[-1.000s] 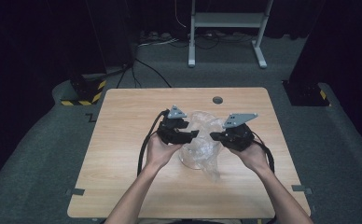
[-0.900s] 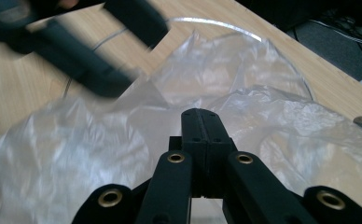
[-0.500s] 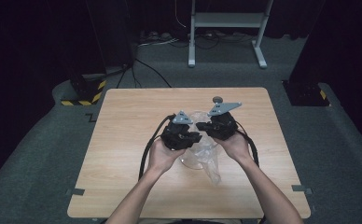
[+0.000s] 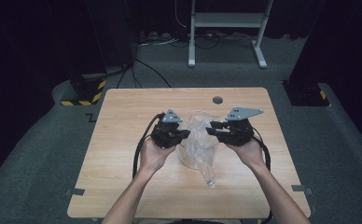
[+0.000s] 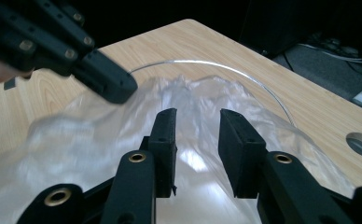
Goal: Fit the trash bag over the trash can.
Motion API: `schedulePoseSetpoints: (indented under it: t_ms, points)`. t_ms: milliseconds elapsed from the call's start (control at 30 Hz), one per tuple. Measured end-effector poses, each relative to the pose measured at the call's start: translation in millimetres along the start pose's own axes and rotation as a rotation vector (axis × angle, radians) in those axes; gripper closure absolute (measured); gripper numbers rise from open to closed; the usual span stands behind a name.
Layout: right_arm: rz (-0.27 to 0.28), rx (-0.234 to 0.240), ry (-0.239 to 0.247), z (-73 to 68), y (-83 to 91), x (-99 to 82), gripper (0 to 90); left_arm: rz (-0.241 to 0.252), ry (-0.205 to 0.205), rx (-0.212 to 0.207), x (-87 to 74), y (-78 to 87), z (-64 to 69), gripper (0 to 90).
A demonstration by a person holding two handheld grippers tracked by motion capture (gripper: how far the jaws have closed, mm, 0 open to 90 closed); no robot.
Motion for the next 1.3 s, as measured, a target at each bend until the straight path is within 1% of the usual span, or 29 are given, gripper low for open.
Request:
schedulePoseSetpoints:
  t_ms: [67, 200, 267, 367, 467, 533, 633, 767, 867, 967, 1033, 1100, 1167, 1200, 1300]
  points:
    - [0.01, -0.006, 0.003, -1.4, 7.2, -4.4, 65.2, 0.008, 0.013, -0.006, -0.2, 1.4, -1.0, 90.0]
    - [0.026, -0.01, 0.015, -8.5, 18.9, -10.9, 64.8, 0.017, 0.016, -0.018, 0.2, 2.1, 0.2, 90.0]
    - [0.02, -0.01, 0.025, -13.0, 20.5, -14.0, 64.8, 0.022, 0.016, -0.021, 0.7, 2.3, 1.4, 90.0]
    - [-0.002, -0.009, 0.043, -18.6, 18.2, -20.7, 64.6, 0.03, 0.015, -0.024, 1.6, 3.8, 1.9, 90.0]
    - [-0.018, -0.005, 0.039, -18.9, 14.7, -27.9, 64.6, 0.04, 0.014, -0.016, 2.5, 6.8, -0.8, 90.0]
    - [-0.023, -0.001, 0.031, -18.8, 13.4, -31.9, 64.8, 0.049, 0.022, -0.014, 3.0, 9.3, -2.5, 90.0]
    - [-0.006, 0.004, 0.017, -18.6, 15.0, -34.1, 64.9, 0.064, 0.028, -0.011, 4.0, 13.2, -5.2, 90.0]
    - [0.012, 0.012, 0.027, -20.4, 19.7, -35.4, 65.4, 0.08, 0.032, -0.001, 3.9, 19.0, -10.1, 90.0]
    - [0.018, 0.006, 0.037, -22.0, 23.9, -38.0, 65.8, 0.088, 0.046, 0.004, 3.4, 21.7, -15.1, 90.0]
    - [-0.004, -0.007, 0.051, -22.2, 25.9, -43.0, 65.6, 0.099, 0.056, 0.013, 2.8, 23.1, -21.3, 90.0]
    - [-0.015, -0.007, 0.052, -22.2, 25.5, -47.9, 65.6, 0.101, 0.059, 0.019, 2.1, 23.6, -24.4, 90.0]
    - [-0.025, -0.009, 0.039, -21.3, 25.3, -52.4, 65.4, 0.105, 0.068, 0.018, 1.6, 23.3, -25.5, 90.0]
    - [-0.026, -0.01, 0.032, -20.1, 26.0, -54.6, 65.1, 0.104, 0.066, 0.009, 0.8, 23.2, -24.5, 89.6]
    - [-0.023, -0.012, 0.031, -19.7, 26.6, -54.9, 64.7, 0.107, 0.064, 0.005, 0.8, 23.6, -23.4, 87.8]
    - [-0.004, -0.022, 0.025, -18.2, 31.0, -52.6, 63.5, 0.122, 0.076, -0.01, 1.2, 26.3, -16.4, 72.6]
Point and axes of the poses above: each handheld gripper's, and its own axes: y roughly backward along the jaws, x roughly out of its top, z roughly to its right, the point moved 9 cm from there along -y, roughly forward along the jaws, and after that the axes turned 10 degrees about y, right-handed, at the moved point
